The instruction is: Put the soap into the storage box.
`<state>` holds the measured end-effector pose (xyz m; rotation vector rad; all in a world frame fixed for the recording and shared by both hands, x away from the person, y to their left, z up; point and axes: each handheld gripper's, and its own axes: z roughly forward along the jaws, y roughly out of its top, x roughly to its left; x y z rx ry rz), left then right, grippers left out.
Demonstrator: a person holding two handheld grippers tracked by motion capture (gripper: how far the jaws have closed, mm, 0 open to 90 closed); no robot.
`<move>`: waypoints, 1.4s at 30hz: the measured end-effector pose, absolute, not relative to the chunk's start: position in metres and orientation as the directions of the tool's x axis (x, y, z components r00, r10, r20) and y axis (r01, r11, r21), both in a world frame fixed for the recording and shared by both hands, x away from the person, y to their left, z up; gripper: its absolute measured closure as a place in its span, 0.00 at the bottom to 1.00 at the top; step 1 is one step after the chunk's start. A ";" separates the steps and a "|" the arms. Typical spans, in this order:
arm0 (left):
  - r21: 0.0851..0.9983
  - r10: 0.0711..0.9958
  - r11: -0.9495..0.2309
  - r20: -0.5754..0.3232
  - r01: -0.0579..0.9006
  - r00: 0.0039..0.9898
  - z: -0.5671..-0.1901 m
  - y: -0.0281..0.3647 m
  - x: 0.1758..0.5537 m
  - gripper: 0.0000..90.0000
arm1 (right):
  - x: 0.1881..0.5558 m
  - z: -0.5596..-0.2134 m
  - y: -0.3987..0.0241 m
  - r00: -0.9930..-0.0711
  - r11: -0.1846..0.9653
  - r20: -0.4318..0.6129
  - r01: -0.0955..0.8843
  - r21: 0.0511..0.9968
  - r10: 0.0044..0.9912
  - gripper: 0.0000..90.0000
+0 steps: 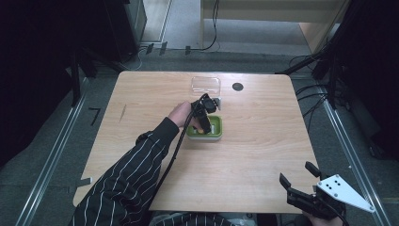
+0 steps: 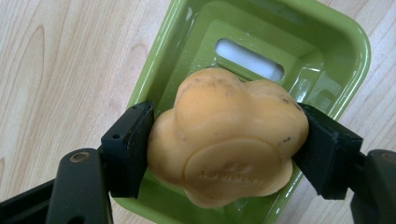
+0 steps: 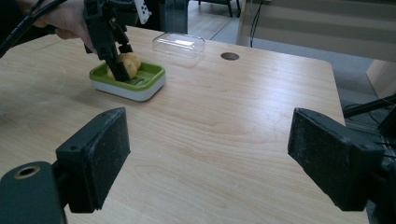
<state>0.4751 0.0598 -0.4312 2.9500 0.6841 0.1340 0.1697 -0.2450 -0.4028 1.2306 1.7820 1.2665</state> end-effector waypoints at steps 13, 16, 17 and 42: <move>0.139 0.457 -0.885 0.074 0.444 0.886 -0.426 0.062 0.475 0.25 | 0.170 -0.403 -0.245 -0.371 0.104 0.027 0.330 0.938 0.928 0.15; 0.138 0.462 -0.882 0.073 0.450 0.884 -0.425 0.063 0.475 0.24 | 0.170 -0.403 -0.245 -0.371 0.102 0.029 0.329 0.939 0.928 0.15; 0.140 0.468 -0.879 0.071 0.455 0.881 -0.424 0.064 0.474 0.24 | 0.170 -0.403 -0.245 -0.370 0.102 0.029 0.329 0.939 0.928 0.15; 0.109 0.531 -0.846 0.097 0.522 0.842 -0.412 0.090 0.456 0.09 | 0.177 -0.402 -0.242 -0.392 0.107 0.030 0.322 0.941 0.920 0.15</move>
